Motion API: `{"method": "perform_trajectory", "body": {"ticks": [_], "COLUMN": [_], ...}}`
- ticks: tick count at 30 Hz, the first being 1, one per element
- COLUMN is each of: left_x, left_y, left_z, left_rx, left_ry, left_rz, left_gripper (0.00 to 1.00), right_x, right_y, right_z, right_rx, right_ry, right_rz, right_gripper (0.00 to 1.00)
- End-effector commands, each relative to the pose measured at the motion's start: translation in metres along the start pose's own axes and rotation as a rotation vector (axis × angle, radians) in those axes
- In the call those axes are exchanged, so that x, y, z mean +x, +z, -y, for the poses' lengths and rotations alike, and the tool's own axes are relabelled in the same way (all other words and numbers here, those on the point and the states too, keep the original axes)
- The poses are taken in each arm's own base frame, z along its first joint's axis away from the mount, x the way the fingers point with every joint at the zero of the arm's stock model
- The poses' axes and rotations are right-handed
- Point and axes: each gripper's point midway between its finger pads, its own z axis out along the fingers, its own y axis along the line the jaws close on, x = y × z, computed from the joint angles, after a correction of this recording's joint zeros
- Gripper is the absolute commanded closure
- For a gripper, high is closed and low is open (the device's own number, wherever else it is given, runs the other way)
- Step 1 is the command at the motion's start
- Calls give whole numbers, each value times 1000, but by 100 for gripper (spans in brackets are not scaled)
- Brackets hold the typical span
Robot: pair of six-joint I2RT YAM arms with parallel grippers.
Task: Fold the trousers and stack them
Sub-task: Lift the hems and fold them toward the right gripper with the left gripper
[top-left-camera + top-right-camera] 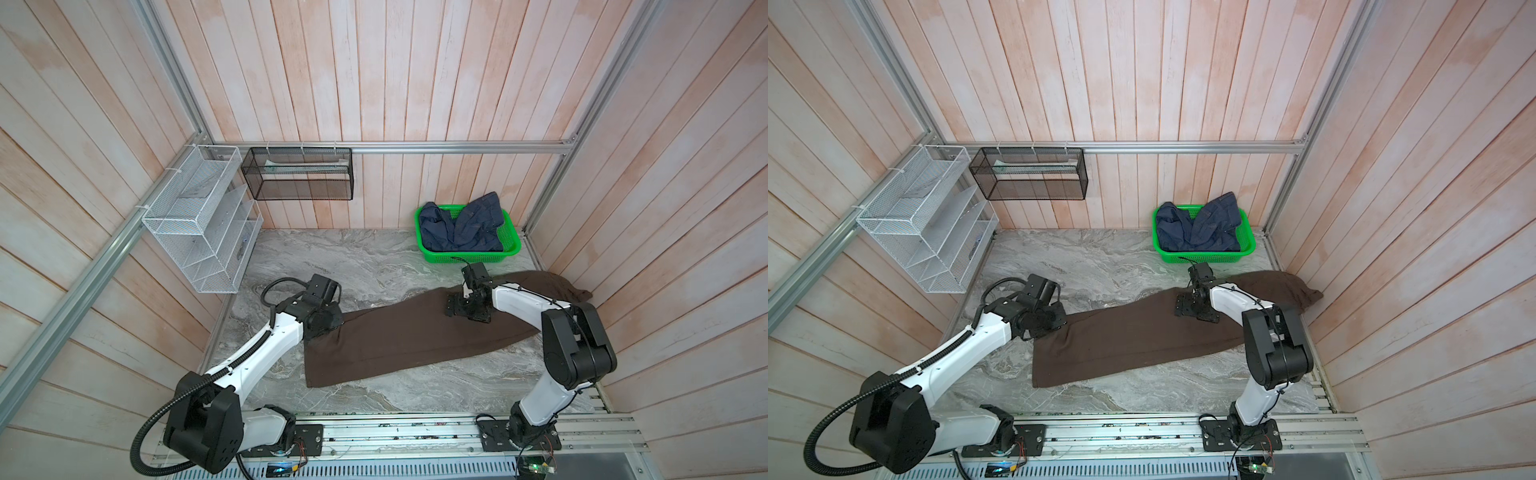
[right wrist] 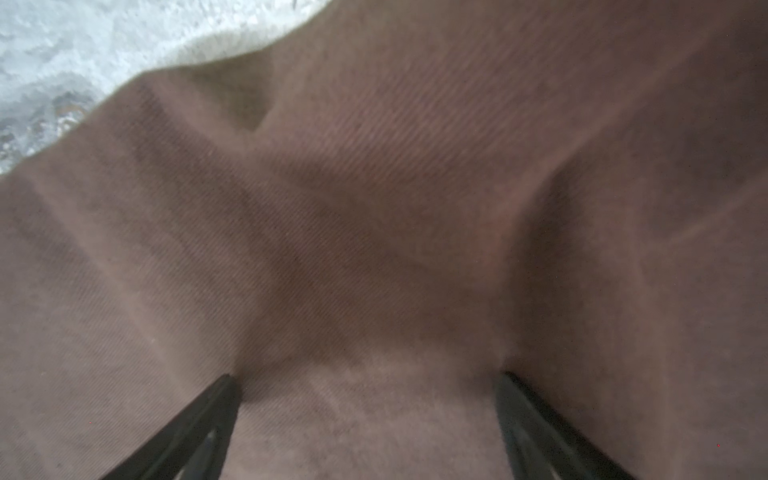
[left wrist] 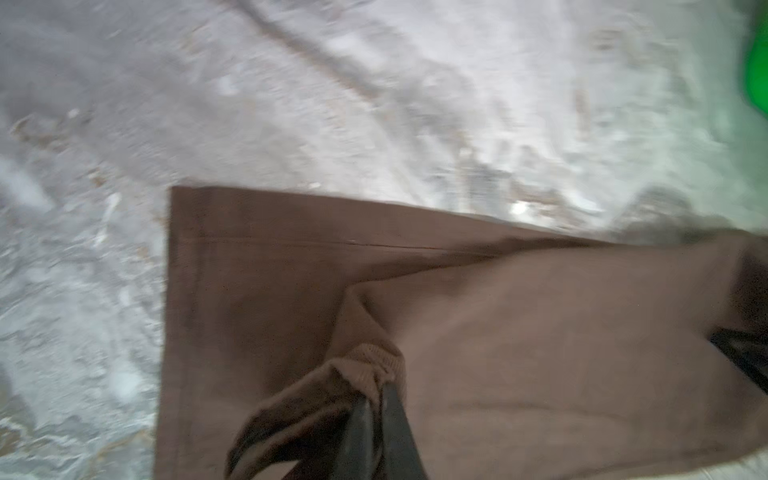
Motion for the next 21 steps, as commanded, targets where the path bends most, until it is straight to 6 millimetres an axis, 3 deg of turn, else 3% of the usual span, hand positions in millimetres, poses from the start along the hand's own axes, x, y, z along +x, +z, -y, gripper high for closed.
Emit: {"method": "perform_trajectory", "body": {"ticks": [1,6,9,11,15,18,21], "left_x": [19,57,82,93,92,78,71], "left_y": [3,31,49,53,34,9,-3], "left_z": [27,113,149,167,187,187,175], "left_rx": [-41,72,119,154,207,223,188], "left_ry": [55,171,214,233,258,251,239], "left_rz": [-47,-137,-194,-215,-178,-120,-90], "left_gripper": [100,100,100,92,53,41,38], "right_x": [2,-3,-5,-6,-6,-6,-6], "right_y": [-11,-15,-18,-20,-21,-21,-21], "right_z": [-3,2,9,14,18,17,16], "right_rx": [-4,6,17,20,23,17,13], "right_ry": [-13,-9,-1,6,13,15,15], "right_rz": [-10,0,10,11,15,14,15], "right_gripper": [2,2,2,2,2,2,2]}}
